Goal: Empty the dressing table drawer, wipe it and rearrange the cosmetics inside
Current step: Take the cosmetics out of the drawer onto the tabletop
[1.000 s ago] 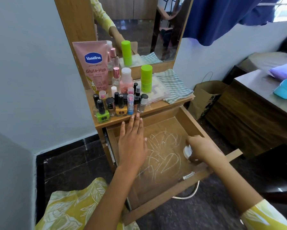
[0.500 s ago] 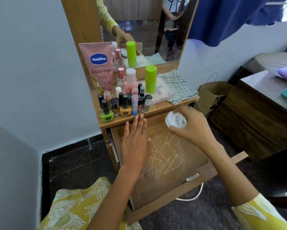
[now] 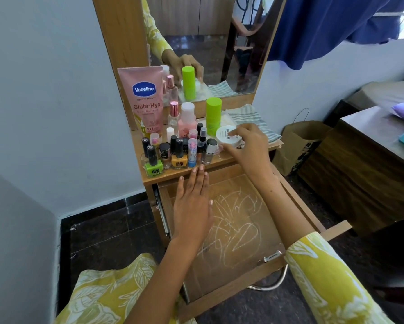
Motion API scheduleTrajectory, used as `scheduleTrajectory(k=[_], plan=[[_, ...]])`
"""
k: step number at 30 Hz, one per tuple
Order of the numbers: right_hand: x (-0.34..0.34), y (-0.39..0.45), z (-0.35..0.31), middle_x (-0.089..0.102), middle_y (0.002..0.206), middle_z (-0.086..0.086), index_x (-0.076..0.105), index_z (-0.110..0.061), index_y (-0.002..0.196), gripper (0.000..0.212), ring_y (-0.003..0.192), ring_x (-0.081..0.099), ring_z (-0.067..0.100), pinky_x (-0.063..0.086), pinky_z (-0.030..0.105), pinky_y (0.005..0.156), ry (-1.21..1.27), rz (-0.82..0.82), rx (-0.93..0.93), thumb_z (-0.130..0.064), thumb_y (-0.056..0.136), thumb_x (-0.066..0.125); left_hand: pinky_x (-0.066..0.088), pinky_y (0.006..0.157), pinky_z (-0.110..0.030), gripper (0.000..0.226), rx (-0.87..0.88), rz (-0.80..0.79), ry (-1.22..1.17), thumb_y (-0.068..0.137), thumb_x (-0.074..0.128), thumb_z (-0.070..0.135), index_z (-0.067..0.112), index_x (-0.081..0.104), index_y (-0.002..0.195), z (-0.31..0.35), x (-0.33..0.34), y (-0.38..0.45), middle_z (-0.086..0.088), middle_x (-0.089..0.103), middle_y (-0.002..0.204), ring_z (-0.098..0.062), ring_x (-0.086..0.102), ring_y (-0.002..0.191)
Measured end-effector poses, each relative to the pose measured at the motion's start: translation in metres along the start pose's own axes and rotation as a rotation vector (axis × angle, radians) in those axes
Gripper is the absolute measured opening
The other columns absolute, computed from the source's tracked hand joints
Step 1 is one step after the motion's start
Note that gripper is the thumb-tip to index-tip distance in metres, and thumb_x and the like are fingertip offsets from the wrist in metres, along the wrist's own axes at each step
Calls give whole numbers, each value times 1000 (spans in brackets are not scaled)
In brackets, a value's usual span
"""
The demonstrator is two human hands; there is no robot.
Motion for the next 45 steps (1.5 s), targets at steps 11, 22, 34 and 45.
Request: scheduleTrajectory(k=[11, 22, 34, 45], plan=[[-1, -2, 4, 57, 130, 14, 60, -3, 124, 36, 120, 53, 26, 34, 26, 99, 70, 1, -49, -18, 92, 60, 4, 115, -44, 66, 23, 153, -35, 87, 58, 30, 3, 34, 142, 5, 2, -2, -14, 26, 151, -24, 23, 141], [-2, -10, 49, 51, 138, 15, 45, -3, 136, 43, 128, 46, 30, 33, 43, 110, -249, -245, -61, -11, 94, 44, -20, 109, -39, 67, 193, 77, 121, 97, 32, 18, 0, -11, 145, 69, -10, 49, -14, -23, 150, -24, -18, 142], [-20, 0, 50, 59, 108, 9, 67, -14, 117, 30, 101, 55, 29, 40, 36, 86, -325, -255, -61, -12, 88, 62, -15, 112, -40, 73, 196, -64, 259, 99, 32, 33, -3, -13, 144, 68, 3, 74, -19, -17, 153, -27, -17, 142], [-12, -21, 50, 45, 145, 7, 50, -11, 136, 47, 136, 39, 23, 29, 32, 110, -216, -323, -65, -8, 89, 59, -9, 115, -39, 68, 197, -62, 226, 100, 31, 24, -6, -12, 143, 70, -2, 75, -22, -13, 154, -29, -12, 143]])
Point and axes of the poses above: each hand's wrist, its own y-axis towards the middle knuckle, its own x-axis out of the palm, z = x × y, the point moved 6 cm from there along y, towards the middle knuckle
